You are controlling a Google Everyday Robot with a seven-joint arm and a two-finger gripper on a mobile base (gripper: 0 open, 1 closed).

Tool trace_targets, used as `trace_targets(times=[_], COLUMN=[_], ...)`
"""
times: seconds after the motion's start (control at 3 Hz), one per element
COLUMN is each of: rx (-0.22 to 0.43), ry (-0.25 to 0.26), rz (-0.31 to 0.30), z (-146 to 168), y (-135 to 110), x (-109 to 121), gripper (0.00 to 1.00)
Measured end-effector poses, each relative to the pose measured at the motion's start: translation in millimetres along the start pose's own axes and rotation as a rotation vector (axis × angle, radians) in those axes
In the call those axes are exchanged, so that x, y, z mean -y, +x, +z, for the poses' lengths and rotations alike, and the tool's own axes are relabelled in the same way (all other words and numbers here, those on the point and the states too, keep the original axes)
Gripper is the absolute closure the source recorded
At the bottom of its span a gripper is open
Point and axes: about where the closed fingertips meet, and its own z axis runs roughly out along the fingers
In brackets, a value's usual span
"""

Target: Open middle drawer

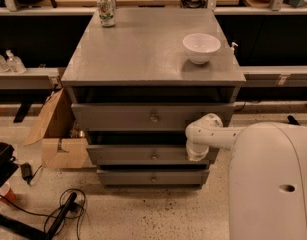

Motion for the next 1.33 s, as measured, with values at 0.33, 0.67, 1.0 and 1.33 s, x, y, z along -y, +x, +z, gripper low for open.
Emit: trace_targets(times=[0.33, 0.67, 1.0, 1.33], rx=[0.000, 0.000, 0.000, 0.000], ry=[0.000, 0.000, 0.000, 0.000], rz=[0.000, 0.000, 0.000, 0.000], z=[0.0, -0.1, -0.1, -0.1], y=[0.0, 0.0, 0.0, 0.0], x=[0.0, 0.0, 0.0, 0.0], gripper=[1.00, 1.00, 1.00, 1.00])
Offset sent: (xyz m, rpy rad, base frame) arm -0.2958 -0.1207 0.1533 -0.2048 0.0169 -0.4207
